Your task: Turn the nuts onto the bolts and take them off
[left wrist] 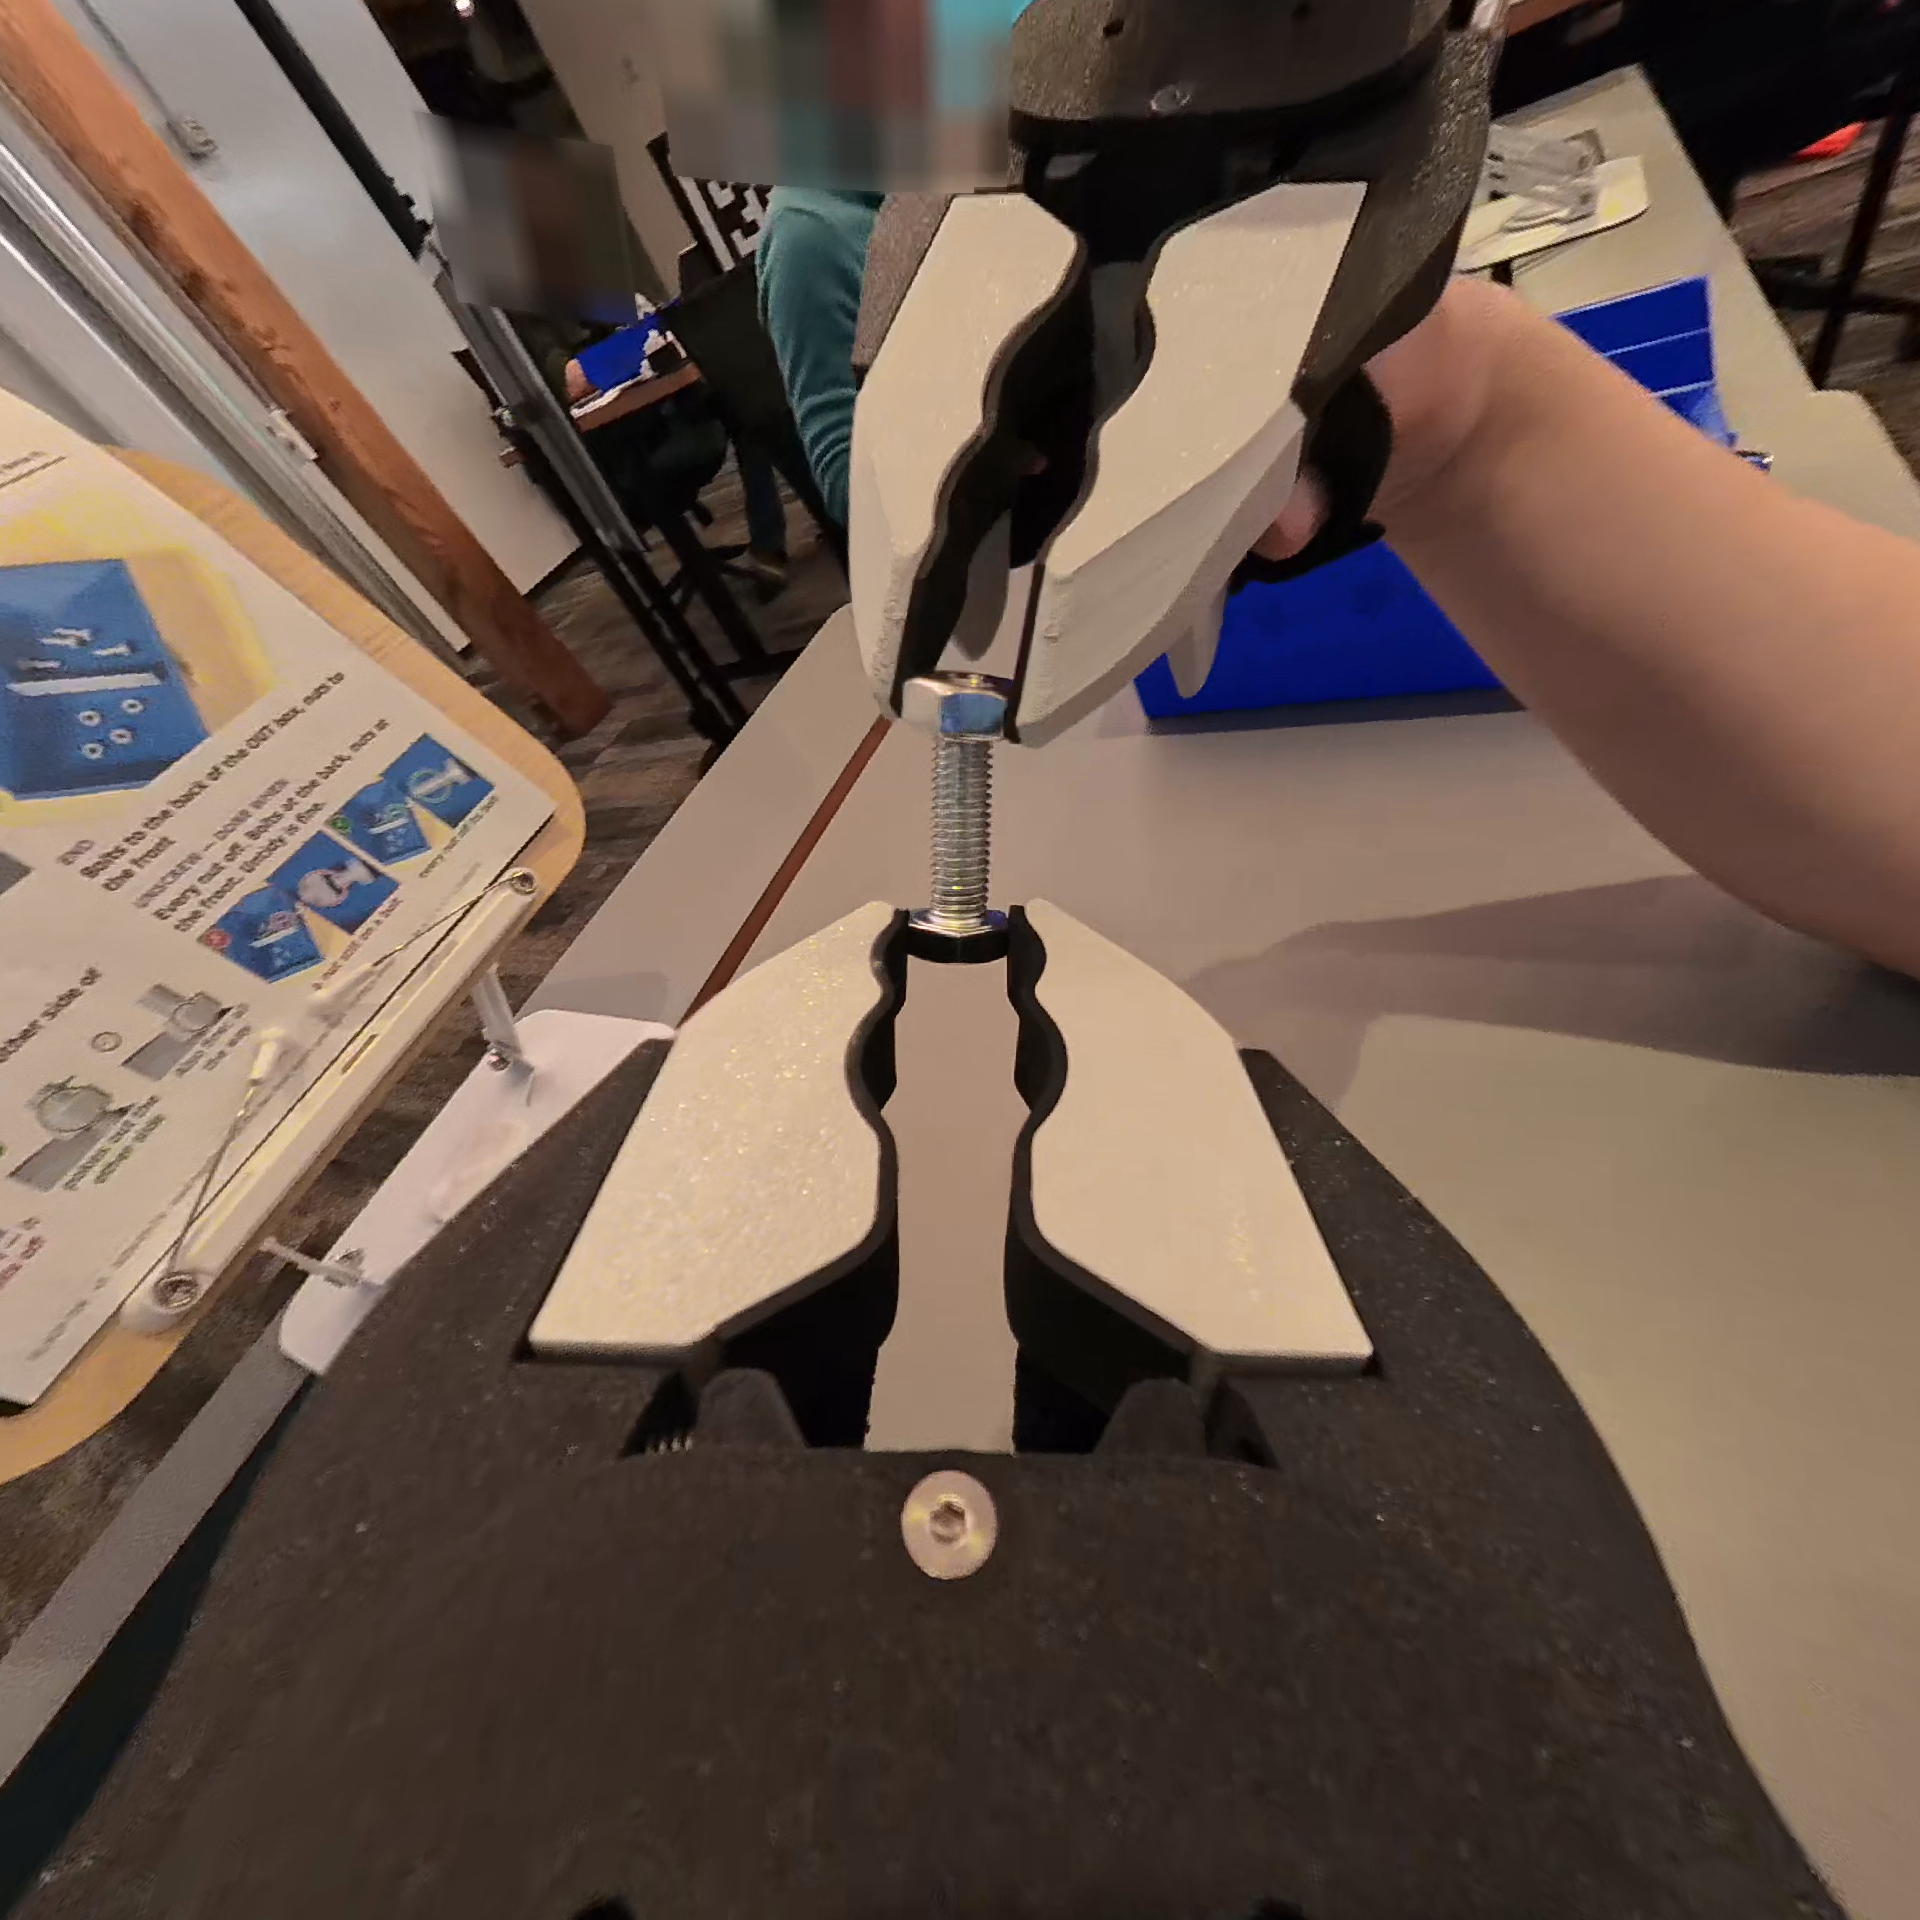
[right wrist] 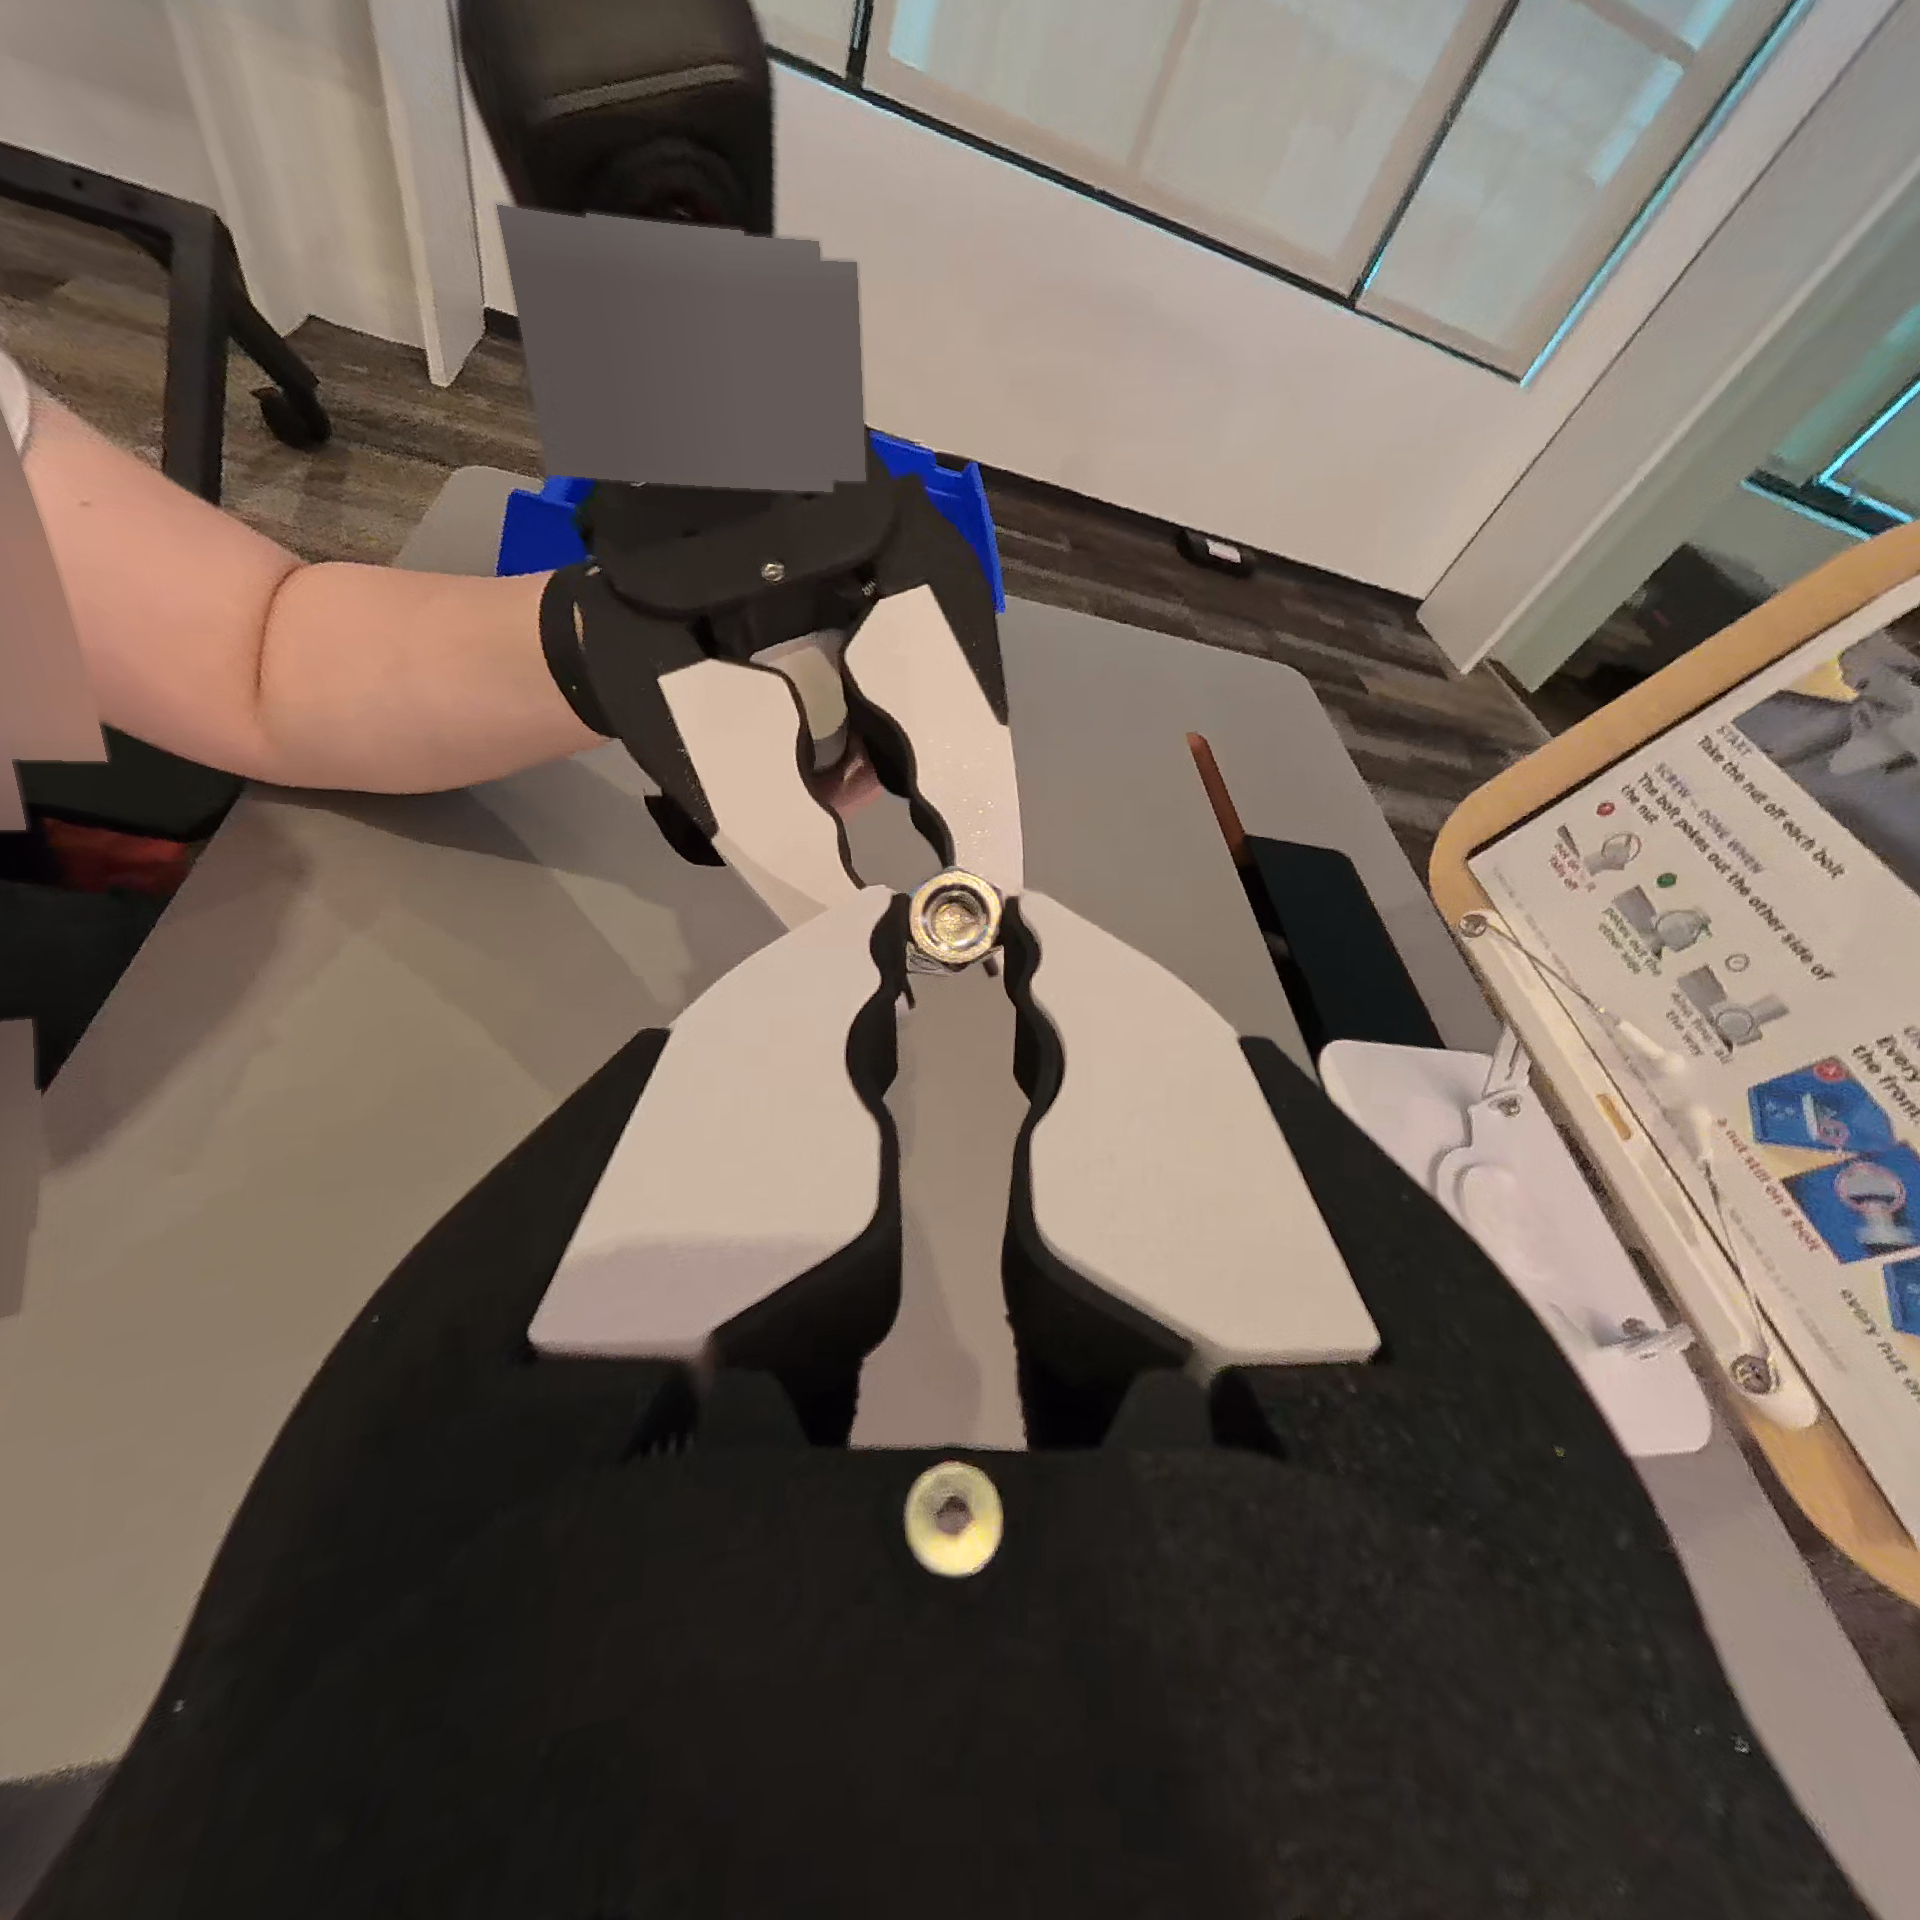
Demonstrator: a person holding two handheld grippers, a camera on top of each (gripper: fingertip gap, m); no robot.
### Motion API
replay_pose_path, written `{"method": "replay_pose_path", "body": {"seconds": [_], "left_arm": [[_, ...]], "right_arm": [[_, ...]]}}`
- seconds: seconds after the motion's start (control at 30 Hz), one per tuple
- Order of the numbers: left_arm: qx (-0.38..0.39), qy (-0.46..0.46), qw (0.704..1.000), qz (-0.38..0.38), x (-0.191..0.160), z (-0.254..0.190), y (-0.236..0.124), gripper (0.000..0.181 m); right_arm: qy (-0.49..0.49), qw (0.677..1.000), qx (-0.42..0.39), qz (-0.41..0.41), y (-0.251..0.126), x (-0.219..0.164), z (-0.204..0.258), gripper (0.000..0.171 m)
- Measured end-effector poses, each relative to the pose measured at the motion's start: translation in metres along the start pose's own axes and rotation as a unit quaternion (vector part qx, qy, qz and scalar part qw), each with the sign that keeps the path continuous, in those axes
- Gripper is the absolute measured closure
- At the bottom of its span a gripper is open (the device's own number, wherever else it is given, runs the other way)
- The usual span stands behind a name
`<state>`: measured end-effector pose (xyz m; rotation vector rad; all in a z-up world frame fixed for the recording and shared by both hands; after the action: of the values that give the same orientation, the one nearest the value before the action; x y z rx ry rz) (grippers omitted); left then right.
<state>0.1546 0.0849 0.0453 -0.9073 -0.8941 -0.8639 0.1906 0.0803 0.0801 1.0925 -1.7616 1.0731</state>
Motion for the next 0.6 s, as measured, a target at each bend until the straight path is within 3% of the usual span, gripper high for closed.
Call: {"method": "replay_pose_path", "body": {"seconds": [0.27,0.6], "left_arm": [[0.078,-0.013,0.997,0.014,-0.001,0.019,-0.007,0.163],[-0.009,-0.030,0.999,-0.022,0.003,0.006,-0.012,0.163]], "right_arm": [[0.054,0.997,-0.057,0.002,0.014,0.007,-0.016,0.154],[0.055,0.998,0.008,-0.041,0.011,0.014,-0.002,0.154]]}}
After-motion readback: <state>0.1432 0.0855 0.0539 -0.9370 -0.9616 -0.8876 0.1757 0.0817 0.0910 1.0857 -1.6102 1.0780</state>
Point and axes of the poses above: each gripper's, where its closed fingertips meet, y out along the fingers, x out of its top, z = x × y across the jaws, the point moved 2 cm from there along -y, back along the fingers, and after that the axes turned 8 degrees about -x, right-handed, at the moved point
